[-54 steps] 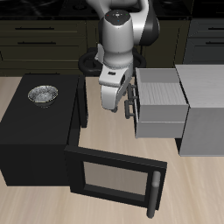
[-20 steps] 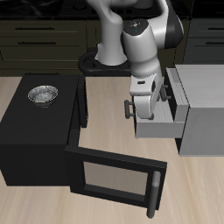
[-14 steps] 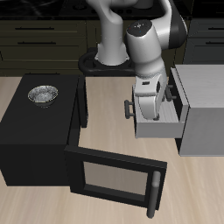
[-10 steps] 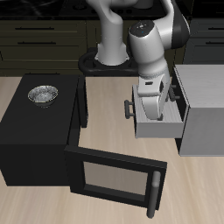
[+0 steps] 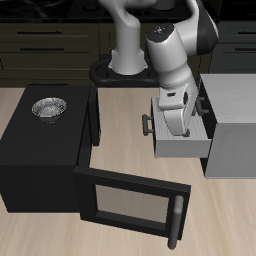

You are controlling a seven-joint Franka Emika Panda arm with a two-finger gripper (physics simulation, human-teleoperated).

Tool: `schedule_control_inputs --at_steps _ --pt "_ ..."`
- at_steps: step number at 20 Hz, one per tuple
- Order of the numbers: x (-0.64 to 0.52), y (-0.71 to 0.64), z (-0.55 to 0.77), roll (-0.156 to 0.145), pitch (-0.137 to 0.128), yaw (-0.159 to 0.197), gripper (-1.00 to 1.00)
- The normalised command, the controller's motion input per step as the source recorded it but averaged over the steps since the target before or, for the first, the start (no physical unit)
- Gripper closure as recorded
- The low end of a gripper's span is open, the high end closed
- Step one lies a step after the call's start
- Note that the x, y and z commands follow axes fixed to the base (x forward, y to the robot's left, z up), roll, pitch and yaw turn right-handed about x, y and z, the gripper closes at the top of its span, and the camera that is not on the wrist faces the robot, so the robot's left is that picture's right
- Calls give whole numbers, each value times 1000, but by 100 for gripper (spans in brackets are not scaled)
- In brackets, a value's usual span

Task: Close the top drawer of the white cabinet

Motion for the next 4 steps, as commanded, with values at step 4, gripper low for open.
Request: schedule_control_inputs --at_steps 4 --pt "0 -37 -33 5 15 8 -100"
